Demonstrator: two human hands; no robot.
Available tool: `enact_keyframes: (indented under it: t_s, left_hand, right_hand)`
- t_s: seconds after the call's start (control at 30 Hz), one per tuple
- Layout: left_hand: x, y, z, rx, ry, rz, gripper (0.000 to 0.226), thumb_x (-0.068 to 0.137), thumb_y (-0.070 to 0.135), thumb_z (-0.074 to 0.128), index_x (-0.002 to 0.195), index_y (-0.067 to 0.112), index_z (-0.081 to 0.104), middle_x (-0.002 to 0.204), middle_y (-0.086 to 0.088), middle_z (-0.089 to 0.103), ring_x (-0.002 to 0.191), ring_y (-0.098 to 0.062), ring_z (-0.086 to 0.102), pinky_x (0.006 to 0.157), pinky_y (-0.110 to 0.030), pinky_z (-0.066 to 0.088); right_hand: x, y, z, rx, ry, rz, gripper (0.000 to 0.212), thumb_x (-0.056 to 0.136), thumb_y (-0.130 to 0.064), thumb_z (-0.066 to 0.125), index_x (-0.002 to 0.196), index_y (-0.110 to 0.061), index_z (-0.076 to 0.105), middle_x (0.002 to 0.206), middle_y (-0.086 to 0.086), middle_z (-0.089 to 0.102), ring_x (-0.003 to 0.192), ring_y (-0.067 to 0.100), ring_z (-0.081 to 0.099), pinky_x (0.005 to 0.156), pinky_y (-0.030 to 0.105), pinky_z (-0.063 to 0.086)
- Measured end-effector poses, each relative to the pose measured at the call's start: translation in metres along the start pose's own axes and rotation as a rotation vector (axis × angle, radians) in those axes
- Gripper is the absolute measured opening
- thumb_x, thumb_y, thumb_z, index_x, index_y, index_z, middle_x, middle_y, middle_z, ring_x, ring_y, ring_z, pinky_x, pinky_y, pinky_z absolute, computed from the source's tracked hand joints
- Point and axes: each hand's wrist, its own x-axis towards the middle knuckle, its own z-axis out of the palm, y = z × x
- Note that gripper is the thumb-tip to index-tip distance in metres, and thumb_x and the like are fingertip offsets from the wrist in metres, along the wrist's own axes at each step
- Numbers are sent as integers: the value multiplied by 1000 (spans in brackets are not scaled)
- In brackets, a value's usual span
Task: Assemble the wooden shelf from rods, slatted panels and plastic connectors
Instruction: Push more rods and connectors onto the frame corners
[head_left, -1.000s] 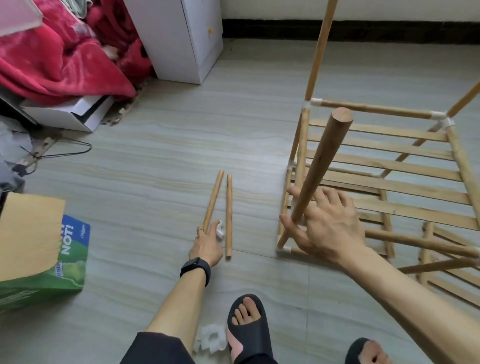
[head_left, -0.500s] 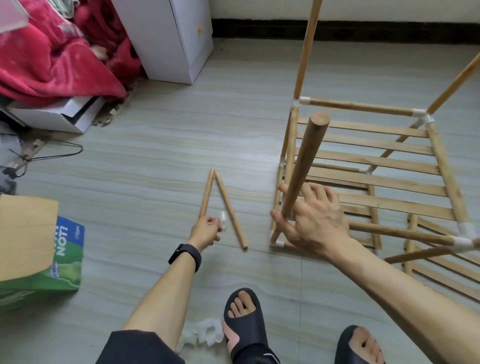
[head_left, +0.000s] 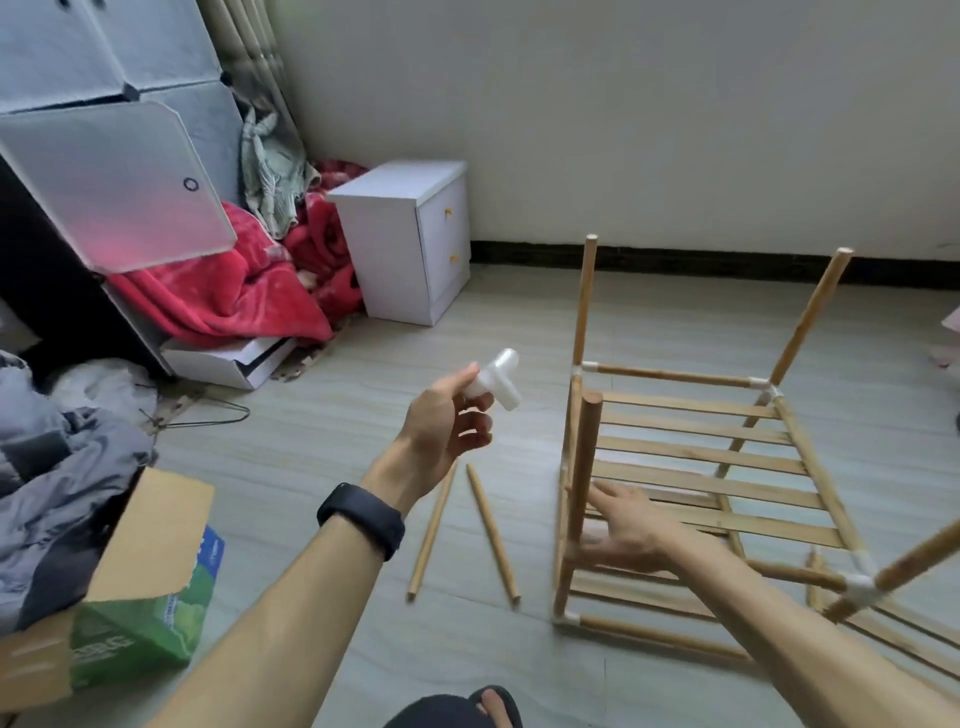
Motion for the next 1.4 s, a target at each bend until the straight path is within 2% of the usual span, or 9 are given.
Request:
enact_keyframes:
  t_s: [0.13, 0.23, 0.33, 0.43, 0.53, 0.7, 0.87, 1.03, 1.4]
  left_hand:
    - [-9, 40, 37, 182, -58, 190, 26, 100, 38, 57, 91, 15, 65, 69, 6, 55, 56, -9, 51, 54, -22, 46]
    - [-9, 51, 58, 242, -88, 251, 28, 96, 44, 63, 88, 18, 70, 68, 6, 55, 57, -8, 53, 56, -22, 48]
    - [-8, 50, 74, 258, -147, 228, 36, 94, 51, 64, 82, 18, 71, 71, 2, 56, 61, -12, 54, 61, -24, 50]
    - [-7, 40, 83, 302, -195, 207, 44, 96, 53, 58, 93, 11, 72, 79, -5, 58, 71, -18, 57, 69, -28, 52]
    - [-8, 33, 89, 376, -228, 225, 53, 95, 59, 55, 98, 9, 73, 84, -10, 63, 78, -20, 64, 72, -25, 56]
    - [-9, 28, 97, 369, -139, 273, 41, 100, 56, 50, 101, 23, 73, 96, -3, 74, 91, -22, 72, 74, -27, 59]
    - [-16, 16, 88, 313, -176, 195, 48, 90, 65, 50, 105, 25, 73, 94, 5, 75, 91, -13, 72, 73, -24, 54]
    - [-15, 12, 78, 295, -215, 194, 46, 88, 64, 51, 110, 30, 73, 103, 3, 75, 98, -14, 71, 87, -37, 54]
    - [-18, 11, 74, 338, -247, 177, 44, 86, 64, 54, 101, 29, 77, 102, 3, 74, 100, -19, 70, 98, -46, 54]
  right_hand:
    - [-24, 3, -59, 525, 181, -39, 59, 89, -20, 71, 144, -23, 49, 149, 2, 51, 133, 19, 49, 104, 31, 44]
    - [-46, -5, -106, 893, 498, -85, 26, 100, -35, 58, 124, -24, 62, 122, -2, 68, 113, 14, 63, 83, 26, 50]
    - [-67, -22, -139, 1050, 542, -205, 33, 102, -51, 47, 118, -28, 65, 103, -6, 75, 98, 12, 70, 76, 26, 53]
    - [-83, -38, -142, 1067, 532, -298, 38, 98, -56, 47, 113, -29, 68, 93, -4, 75, 77, 10, 70, 64, 21, 55]
    - [-87, -41, -126, 1085, 575, -310, 28, 101, -42, 53, 112, -21, 68, 87, -1, 74, 68, 10, 65, 63, 22, 54]
    - [-89, -48, -111, 1221, 624, -307, 21, 100, -33, 59, 108, -17, 70, 89, 3, 75, 70, 8, 67, 69, 25, 56]
    - [-90, -56, -108, 1133, 724, -363, 26, 93, -40, 61, 105, -20, 70, 88, -3, 76, 77, 8, 71, 68, 22, 56]
    - [-90, -53, -106, 1027, 798, -377, 29, 90, -42, 65, 108, -19, 69, 88, 1, 76, 81, 17, 73, 67, 27, 58]
    - [-87, -49, -105, 1078, 755, -376, 34, 89, -40, 66, 110, -14, 73, 85, -2, 76, 76, 8, 71, 64, 19, 54]
